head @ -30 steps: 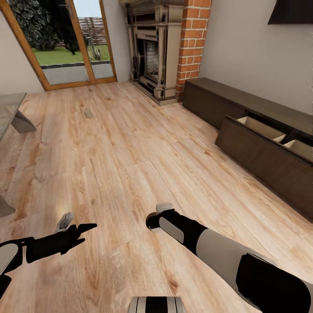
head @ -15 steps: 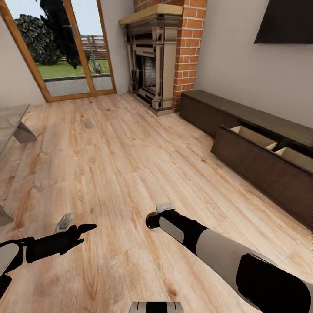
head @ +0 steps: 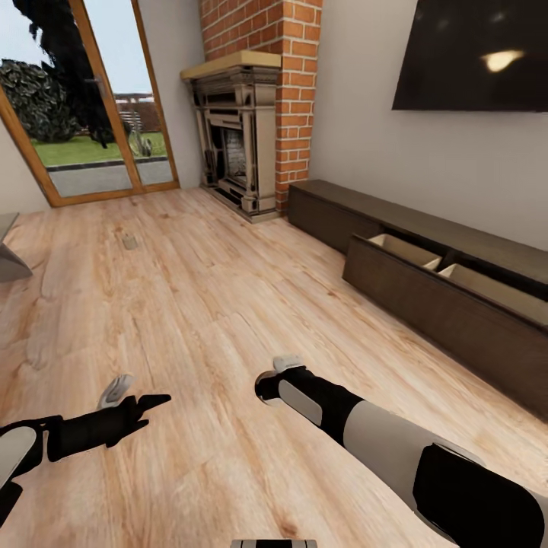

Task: Place each of the two pumpkins and all three candles from the living room inside a cabinet in the living room (use any cabinet), then make sure every cabinet is closed, and position the cauldron so it is next to a table in the living room.

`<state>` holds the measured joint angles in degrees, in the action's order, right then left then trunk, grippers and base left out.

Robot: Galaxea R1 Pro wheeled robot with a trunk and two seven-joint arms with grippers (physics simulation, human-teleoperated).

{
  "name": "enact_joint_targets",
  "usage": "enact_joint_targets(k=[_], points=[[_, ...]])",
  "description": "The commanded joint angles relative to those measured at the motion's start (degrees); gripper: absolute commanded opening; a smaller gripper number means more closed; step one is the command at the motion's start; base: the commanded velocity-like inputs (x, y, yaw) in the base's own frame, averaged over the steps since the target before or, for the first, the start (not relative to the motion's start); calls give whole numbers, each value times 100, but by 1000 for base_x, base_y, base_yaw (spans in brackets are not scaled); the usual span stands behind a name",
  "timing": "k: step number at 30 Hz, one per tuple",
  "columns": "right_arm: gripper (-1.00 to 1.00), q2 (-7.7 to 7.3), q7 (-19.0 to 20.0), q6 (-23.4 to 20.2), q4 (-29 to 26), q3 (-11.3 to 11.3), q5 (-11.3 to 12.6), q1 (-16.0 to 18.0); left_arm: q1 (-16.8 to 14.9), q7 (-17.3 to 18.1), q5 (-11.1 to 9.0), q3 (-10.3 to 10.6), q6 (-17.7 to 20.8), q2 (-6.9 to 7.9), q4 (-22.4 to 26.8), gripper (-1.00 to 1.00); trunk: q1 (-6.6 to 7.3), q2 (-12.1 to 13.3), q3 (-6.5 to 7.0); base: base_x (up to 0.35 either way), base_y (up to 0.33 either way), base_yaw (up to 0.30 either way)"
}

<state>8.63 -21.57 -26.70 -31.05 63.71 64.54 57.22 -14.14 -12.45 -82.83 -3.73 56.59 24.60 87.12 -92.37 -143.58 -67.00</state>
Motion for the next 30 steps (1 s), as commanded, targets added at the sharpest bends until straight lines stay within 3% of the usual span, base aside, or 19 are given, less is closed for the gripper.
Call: enact_joint_targets(k=[1, 26, 30], points=[[-100, -2, -40, -2, -6, 37, 55, 9, -1, -58, -58, -6, 19, 1, 4, 100, 3, 0, 25, 0, 0, -226], [-100, -2, -40, -2, -6, 35, 59, 9, -1, -61, -56, -8, 19, 1, 3, 100, 68, 33, 748, 0, 0, -226], [-100, -2, -40, -2, -6, 29, 59, 9, -1, -59, -57, -6, 19, 1, 0, 100, 140, 162, 839, 0, 0, -174]])
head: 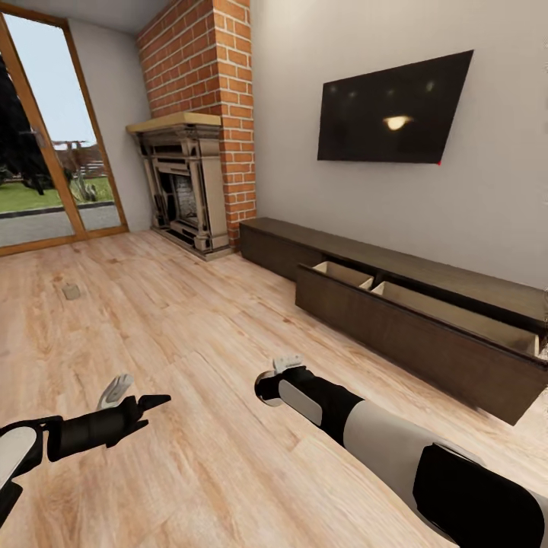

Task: Place each of the two pumpkins and all three candles from the living room inside a cabinet in the living room (use any cabinet), then make sure every cabinet is closed, and position the cauldron so it is next to a table in the living room.

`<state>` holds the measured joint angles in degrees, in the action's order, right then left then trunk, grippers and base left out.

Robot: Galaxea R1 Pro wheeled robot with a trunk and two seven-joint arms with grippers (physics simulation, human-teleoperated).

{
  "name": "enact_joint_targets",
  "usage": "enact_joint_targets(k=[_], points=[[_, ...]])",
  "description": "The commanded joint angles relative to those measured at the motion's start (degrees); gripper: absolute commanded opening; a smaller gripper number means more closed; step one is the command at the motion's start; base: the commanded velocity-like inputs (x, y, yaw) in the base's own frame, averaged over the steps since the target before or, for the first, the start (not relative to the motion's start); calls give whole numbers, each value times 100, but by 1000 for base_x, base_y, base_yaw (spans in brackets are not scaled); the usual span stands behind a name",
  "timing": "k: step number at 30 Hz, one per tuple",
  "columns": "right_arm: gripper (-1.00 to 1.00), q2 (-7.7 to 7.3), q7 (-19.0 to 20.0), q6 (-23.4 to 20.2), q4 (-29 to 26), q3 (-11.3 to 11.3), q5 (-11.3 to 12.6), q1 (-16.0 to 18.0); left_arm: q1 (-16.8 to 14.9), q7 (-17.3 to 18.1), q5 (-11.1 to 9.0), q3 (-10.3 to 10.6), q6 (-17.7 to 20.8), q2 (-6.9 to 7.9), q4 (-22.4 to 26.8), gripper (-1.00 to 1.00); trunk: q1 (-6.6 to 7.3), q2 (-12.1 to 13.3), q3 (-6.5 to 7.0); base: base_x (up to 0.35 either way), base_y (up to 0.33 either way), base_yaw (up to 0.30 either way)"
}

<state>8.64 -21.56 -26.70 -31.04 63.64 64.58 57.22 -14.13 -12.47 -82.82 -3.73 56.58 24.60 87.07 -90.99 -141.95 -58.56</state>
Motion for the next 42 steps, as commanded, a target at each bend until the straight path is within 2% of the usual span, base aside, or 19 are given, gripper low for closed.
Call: enact_joint_targets(k=[1, 19, 30, 33, 38, 40, 42], points=[[-100, -2, -41, -2, -7, 35, 55, 8, -2, -56, -59, -8, 19, 1, 6, 100, 24, 39, 14, 0, 0, -62], [-100, -2, -20, 5, -16, 44, 59, 8, -2, -52, -51, -15, 19, 1, 3, 100, 419, 761, 365, 0, 0, -39], [-100, -2, -8, 7, -10, 26, 67, 8, -2, -19, -42, -23, 19, 1, 12, 100, 419, 761, 443, 0, 0, -205], [-100, -2, 85, 2, -10, -103, 68, 8, -2, -19, -42, -21, 19, 1, 12, 100, 419, 761, 449, 59, 0, -97], [-100, -16, 402, -81, -7, -793, 66, 8, -2, -22, -42, -13, 19, 1, 7, 100, 419, 761, 420, 267, 0, -14], [-100, -42, 429, -92, -7, -951, 65, 8, -2, -22, -42, -7, 19, 1, 4, 100, 419, 761, 402, 323, 28, -2], [-100, -51, 438, -95, -7, -1004, 64, 8, -2, -20, -42, -5, 19, 1, 3, 100, 419, 761, 383, 311, 123, -1]])
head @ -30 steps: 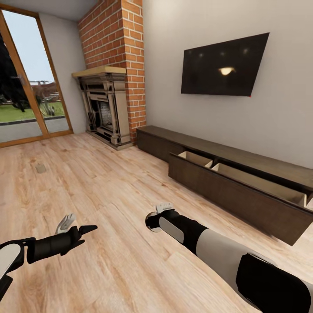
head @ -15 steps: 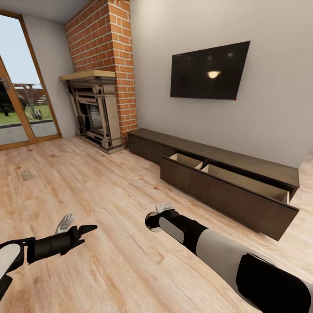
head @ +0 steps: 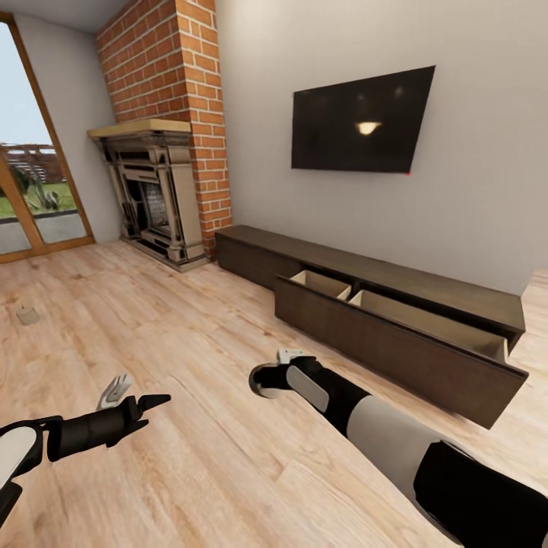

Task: Place each of the two pumpkins and all three candles from the living room inside a cabinet in the living room (use any cabinet), then make sure every cabinet is closed, and position the cauldron so it is next to a table in the living room.

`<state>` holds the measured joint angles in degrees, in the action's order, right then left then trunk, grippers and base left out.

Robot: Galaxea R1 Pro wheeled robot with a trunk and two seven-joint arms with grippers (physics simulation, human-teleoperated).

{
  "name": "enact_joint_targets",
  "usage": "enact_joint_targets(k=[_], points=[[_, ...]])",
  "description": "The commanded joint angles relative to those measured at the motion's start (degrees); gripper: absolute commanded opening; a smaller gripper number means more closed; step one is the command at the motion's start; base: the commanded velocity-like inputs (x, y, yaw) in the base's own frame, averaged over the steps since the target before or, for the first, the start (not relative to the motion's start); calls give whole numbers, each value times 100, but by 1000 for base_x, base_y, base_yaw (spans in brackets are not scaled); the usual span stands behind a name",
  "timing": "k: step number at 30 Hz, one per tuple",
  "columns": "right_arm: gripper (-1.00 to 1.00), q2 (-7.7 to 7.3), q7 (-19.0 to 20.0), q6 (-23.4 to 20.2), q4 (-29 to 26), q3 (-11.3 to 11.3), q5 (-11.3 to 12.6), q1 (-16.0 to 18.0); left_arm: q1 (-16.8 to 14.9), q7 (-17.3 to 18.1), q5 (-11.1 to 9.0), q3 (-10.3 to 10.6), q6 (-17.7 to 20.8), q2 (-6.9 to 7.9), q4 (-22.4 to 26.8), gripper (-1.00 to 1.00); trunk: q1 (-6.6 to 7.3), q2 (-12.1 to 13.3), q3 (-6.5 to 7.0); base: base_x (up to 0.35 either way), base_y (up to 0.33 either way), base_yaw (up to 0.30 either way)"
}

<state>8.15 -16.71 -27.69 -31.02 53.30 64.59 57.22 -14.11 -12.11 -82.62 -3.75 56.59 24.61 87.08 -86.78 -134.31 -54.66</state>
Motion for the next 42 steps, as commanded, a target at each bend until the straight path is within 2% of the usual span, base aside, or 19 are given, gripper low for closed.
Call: enact_joint_targets(k=[1, 7, 18, 42], points=[[-100, -5, -45, 8, -9, 18, 63, 9, -4, -58, -61, -3, 19, 0, 2, 100, -2, -3, -13, 292, 179, 0], [-100, -7, -43, 33, -17, 14, 61, 9, -4, -56, -61, -9, 18, 0, 2, 100, -2, -3, -22, 281, 208, -37], [-100, -7, -34, 26, -18, 10, 63, 9, -4, -55, -61, -12, 19, 0, 2, 100, -2, -3, -23, 246, 218, -269], [-100, -7, -29, 27, -6, 11, 62, 9, -4, -54, -70, -47, 19, 0, 2, 100, -2, -3, -45, 13, 11, -288]])
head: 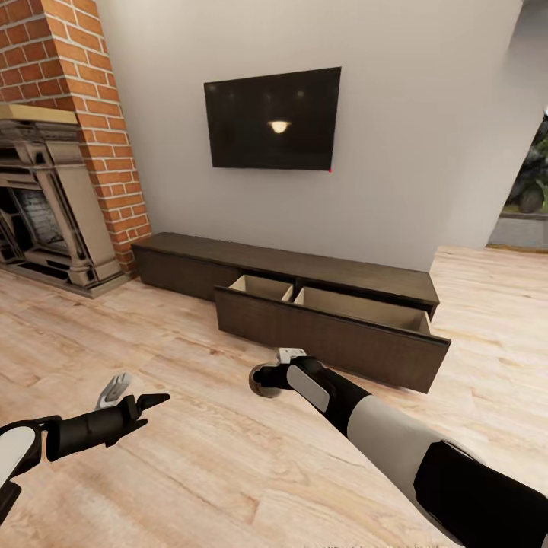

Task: Place each of the two pumpkins and all three candles from the living room inside a cabinet in the living room (use any cabinet), then make sure every cabinet is closed, and position the cauldron so it is next to a table in the living room.

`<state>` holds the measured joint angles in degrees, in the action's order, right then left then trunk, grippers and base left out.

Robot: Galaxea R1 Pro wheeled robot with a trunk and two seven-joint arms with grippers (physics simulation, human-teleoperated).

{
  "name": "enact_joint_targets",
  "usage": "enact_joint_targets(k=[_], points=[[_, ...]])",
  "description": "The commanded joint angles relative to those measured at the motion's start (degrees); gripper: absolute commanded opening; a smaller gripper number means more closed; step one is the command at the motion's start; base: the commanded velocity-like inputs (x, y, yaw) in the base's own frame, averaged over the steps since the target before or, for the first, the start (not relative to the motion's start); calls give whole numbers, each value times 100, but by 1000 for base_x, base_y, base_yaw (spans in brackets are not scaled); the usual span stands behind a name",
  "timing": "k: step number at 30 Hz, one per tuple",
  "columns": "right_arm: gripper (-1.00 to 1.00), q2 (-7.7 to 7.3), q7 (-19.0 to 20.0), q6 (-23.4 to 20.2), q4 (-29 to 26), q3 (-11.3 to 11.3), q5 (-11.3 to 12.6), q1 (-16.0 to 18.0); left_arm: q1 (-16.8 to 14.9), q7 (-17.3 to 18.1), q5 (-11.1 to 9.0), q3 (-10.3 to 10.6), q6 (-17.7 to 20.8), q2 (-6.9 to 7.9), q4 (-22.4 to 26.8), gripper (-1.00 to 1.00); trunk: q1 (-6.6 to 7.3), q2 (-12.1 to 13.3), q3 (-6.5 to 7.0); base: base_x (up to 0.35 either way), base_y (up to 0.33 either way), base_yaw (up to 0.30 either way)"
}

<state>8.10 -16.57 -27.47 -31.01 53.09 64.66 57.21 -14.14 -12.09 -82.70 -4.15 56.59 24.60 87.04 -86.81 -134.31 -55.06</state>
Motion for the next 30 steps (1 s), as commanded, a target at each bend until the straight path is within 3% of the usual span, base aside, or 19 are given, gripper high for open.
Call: enact_joint_targets(k=[1, 30], points=[[-100, -1, -44, 5, -9, 33, 55, 10, -1, -57, -62, -6, 19, 1, 6, 100, 1, -3, -9, 0, 0, -277], [-100, -1, -39, 5, -2, 29, 60, 10, -1, -57, -62, 11, 19, 1, 6, 100, 1, -3, -140, 0, 0, -257]])
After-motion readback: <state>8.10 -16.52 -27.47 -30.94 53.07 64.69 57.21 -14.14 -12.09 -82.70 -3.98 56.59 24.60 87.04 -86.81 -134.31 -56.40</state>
